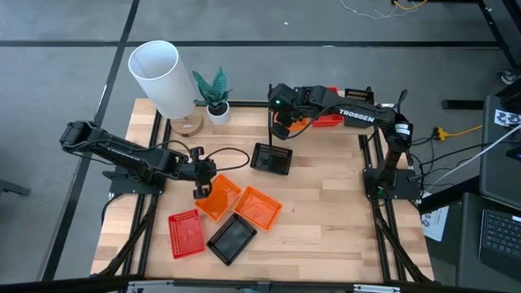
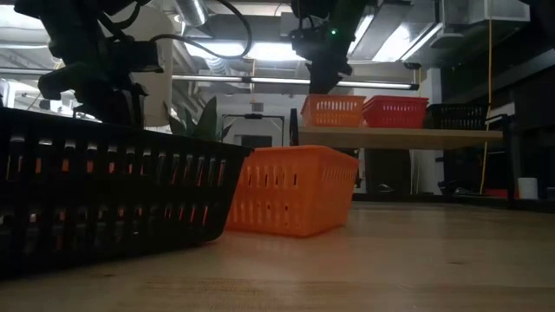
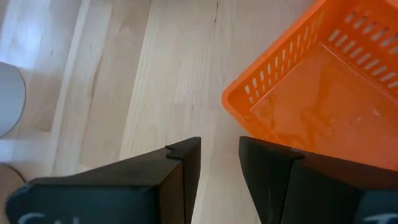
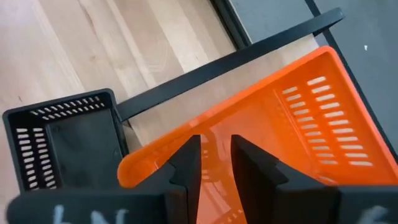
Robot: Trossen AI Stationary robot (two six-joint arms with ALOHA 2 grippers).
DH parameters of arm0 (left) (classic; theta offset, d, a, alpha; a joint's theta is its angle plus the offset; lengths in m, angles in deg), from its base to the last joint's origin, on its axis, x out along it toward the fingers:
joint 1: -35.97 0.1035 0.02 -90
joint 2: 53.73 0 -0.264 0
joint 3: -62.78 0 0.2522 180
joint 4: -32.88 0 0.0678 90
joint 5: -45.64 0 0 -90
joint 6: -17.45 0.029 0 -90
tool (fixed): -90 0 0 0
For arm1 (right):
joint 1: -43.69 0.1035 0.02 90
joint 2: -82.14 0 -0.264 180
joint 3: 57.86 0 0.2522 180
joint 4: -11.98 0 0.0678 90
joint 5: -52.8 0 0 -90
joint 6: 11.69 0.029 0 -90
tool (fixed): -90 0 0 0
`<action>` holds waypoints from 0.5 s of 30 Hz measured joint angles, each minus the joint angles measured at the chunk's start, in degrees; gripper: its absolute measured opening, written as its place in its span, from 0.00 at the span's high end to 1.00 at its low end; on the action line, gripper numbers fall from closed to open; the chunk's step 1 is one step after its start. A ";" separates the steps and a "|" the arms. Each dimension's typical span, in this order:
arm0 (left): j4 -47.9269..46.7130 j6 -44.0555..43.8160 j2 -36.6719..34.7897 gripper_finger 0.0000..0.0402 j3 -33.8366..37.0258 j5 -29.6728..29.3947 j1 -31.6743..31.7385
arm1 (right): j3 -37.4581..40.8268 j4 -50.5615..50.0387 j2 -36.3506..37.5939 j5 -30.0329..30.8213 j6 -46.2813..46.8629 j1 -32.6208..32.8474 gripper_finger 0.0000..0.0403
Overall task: Stack baskets on shelf by color
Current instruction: Adjust the baskets on the shelf
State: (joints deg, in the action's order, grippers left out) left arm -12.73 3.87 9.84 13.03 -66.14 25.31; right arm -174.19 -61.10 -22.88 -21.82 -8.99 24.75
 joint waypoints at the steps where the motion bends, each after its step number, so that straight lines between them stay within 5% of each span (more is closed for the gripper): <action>1: 0.01 -0.07 0.00 0.75 0.00 0.00 0.00 | -0.74 -0.66 0.00 0.48 -0.02 0.00 0.78; 9: 0.00 -1.36 0.04 0.75 0.00 0.00 -0.50 | -8.93 -20.78 2.60 13.06 3.76 2.33 0.78; 15: 0.00 -1.31 0.07 0.75 0.00 0.02 -1.28 | -6.53 -29.88 7.06 15.16 11.67 2.07 0.78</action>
State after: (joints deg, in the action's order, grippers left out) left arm -12.73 2.55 9.90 13.03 -66.12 24.03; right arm -180.71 -90.98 -15.81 -6.66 2.67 26.81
